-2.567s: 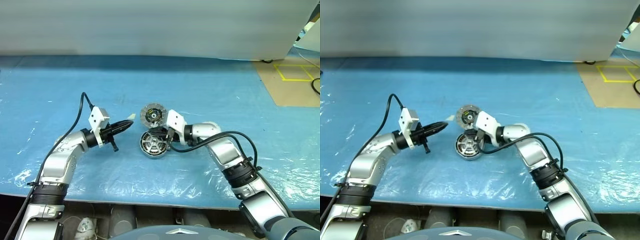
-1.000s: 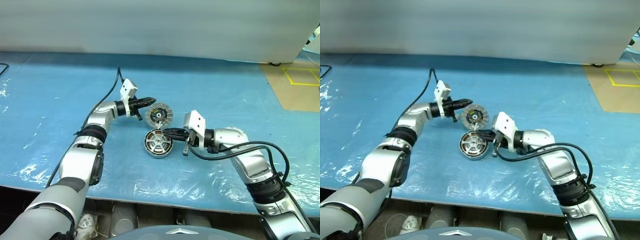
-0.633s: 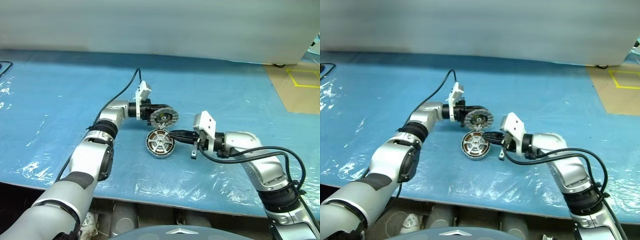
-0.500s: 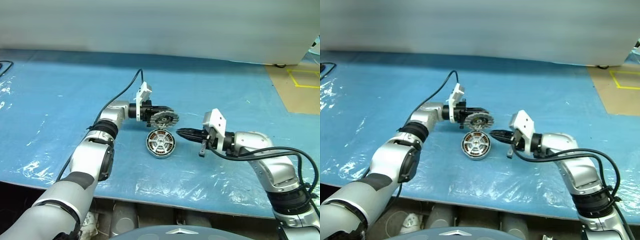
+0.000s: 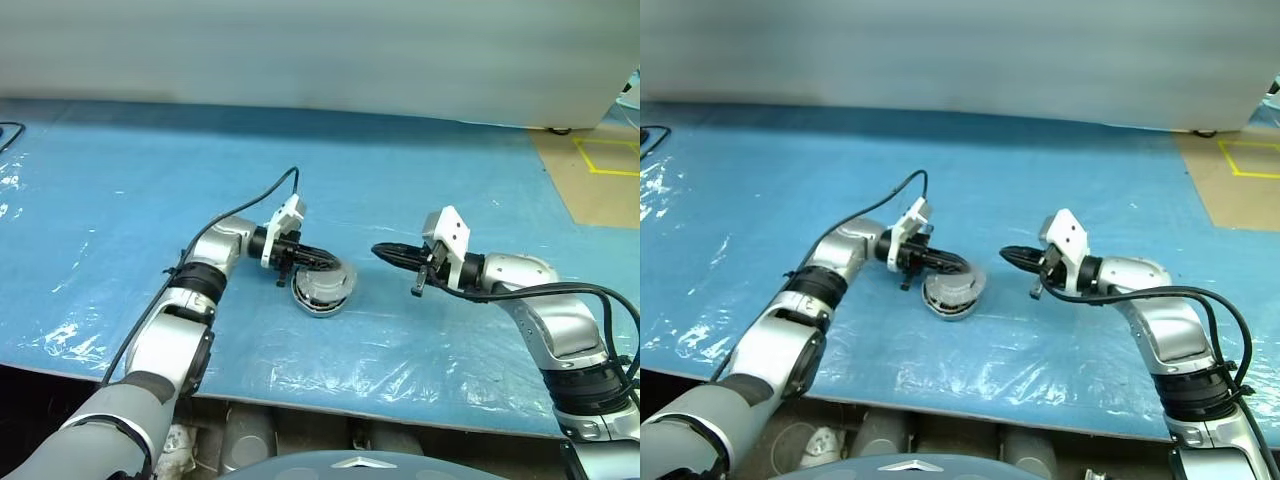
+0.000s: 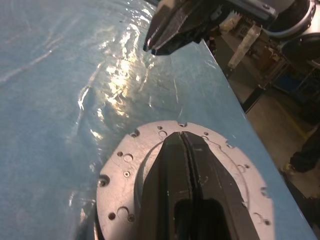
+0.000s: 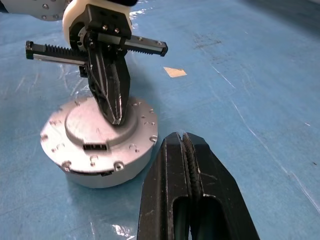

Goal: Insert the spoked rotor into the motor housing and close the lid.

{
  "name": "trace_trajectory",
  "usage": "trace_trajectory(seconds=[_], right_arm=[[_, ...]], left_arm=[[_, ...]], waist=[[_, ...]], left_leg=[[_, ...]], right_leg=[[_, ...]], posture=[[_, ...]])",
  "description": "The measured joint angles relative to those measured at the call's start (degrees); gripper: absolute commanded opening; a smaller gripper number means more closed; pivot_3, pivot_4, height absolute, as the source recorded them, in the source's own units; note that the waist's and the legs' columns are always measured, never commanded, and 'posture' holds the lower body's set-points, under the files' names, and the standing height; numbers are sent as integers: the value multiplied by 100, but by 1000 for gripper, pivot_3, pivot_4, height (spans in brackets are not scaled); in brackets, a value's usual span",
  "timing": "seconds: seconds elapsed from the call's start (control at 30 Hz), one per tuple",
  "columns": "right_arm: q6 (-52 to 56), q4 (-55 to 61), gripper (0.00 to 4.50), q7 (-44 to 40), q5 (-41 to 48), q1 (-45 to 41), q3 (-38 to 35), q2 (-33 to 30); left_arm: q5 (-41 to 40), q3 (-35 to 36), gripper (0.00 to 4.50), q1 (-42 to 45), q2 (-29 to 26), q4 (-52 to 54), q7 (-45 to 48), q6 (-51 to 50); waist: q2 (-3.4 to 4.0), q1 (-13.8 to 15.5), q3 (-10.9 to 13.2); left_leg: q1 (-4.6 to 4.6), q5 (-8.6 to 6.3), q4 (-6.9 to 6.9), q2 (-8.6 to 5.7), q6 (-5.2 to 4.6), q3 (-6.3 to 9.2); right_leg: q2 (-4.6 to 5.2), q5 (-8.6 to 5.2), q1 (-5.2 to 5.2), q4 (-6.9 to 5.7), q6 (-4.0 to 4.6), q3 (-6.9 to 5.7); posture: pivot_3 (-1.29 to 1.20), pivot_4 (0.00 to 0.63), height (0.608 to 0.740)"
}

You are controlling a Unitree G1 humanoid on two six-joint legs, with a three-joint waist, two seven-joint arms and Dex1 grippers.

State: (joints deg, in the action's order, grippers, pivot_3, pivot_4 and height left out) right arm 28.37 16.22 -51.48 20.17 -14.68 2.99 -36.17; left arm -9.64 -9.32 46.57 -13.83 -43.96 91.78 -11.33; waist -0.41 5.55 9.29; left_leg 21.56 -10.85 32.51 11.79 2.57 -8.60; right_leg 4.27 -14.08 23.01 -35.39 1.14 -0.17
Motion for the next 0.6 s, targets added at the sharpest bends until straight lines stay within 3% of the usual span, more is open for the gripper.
trace_trajectory(seconds=[0.6], right_arm=[[-291, -197, 0, 57, -214, -136, 274, 195]], left_arm=[[-197, -12, 29, -1332, -258, 1972, -1016, 267]], waist=[[2, -12, -1]], left_leg=[[-7, -8, 2, 2, 12, -5]], right_leg=[[1, -2, -1, -1, 4, 5]], posture=[[0, 150, 740]])
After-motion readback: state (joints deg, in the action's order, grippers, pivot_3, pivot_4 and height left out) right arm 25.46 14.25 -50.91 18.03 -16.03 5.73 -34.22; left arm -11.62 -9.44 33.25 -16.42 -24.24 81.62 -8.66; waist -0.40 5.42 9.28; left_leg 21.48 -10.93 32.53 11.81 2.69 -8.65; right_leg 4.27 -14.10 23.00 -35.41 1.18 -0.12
